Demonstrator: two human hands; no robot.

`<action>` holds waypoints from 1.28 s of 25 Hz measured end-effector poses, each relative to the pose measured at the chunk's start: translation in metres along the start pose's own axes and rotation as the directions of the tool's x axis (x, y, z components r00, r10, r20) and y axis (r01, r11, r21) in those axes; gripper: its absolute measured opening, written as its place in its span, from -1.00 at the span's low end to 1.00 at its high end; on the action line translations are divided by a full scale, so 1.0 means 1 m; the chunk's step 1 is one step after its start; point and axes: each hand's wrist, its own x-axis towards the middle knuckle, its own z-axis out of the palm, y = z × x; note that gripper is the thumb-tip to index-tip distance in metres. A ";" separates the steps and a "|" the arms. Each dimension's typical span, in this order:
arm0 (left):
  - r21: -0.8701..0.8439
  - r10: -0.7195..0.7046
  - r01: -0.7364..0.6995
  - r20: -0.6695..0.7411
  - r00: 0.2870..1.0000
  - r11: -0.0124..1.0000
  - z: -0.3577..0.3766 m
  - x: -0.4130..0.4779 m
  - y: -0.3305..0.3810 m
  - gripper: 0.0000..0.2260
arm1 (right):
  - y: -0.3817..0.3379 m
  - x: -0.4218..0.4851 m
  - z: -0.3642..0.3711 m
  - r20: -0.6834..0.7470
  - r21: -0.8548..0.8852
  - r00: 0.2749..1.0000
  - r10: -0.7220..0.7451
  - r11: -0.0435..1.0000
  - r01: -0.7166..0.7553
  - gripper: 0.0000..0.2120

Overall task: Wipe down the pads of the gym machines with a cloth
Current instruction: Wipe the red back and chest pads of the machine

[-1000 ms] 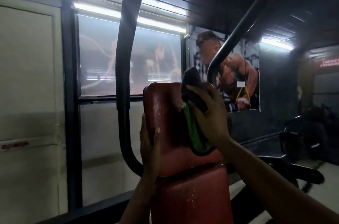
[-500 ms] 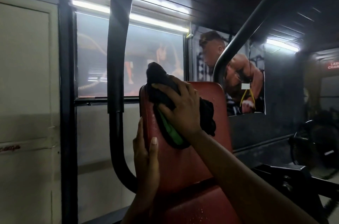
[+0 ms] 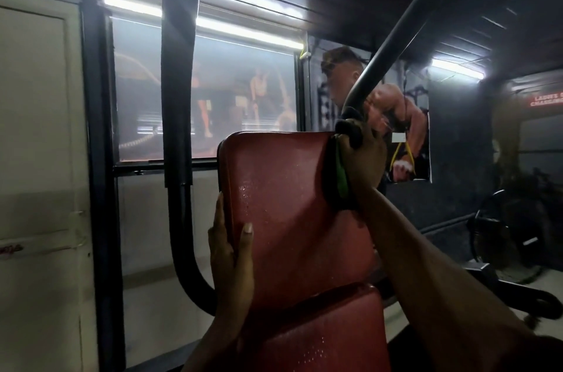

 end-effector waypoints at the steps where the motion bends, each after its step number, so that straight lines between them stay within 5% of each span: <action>1: 0.004 -0.001 0.001 -0.003 1.000 1.000 0.000 0.000 0.000 -0.19 | 0.004 -0.004 -0.005 -0.014 0.071 0.998 0.058 0.996 -0.057 -0.53; 5: 0.022 0.002 -0.002 0.011 1.000 1.000 0.000 -0.001 -0.003 -0.25 | 0.036 -0.052 -0.020 0.026 0.184 0.962 0.273 0.944 -0.273 -0.68; 12: 0.039 0.006 -0.006 0.001 1.000 0.999 0.000 -0.001 -0.004 -0.24 | 0.076 -0.122 -0.032 0.010 0.191 0.913 0.409 0.895 -0.403 -0.68; 22: 0.071 0.027 -0.029 0.025 0.999 0.997 0.001 -0.003 -0.002 -0.28 | 0.043 -0.202 -0.027 -0.082 0.024 0.727 0.682 0.731 -0.682 -0.43; 28: 0.097 -0.009 0.006 0.028 1.000 0.995 -0.001 -0.004 0.003 -0.27 | -0.016 -0.259 -0.027 0.113 0.052 0.818 0.564 0.819 -0.572 -0.40; 32: 0.009 -0.108 0.108 0.124 0.986 0.994 -0.015 0.013 0.014 -0.32 | -0.035 -0.268 -0.051 0.203 0.146 0.964 0.174 0.968 -0.206 -0.48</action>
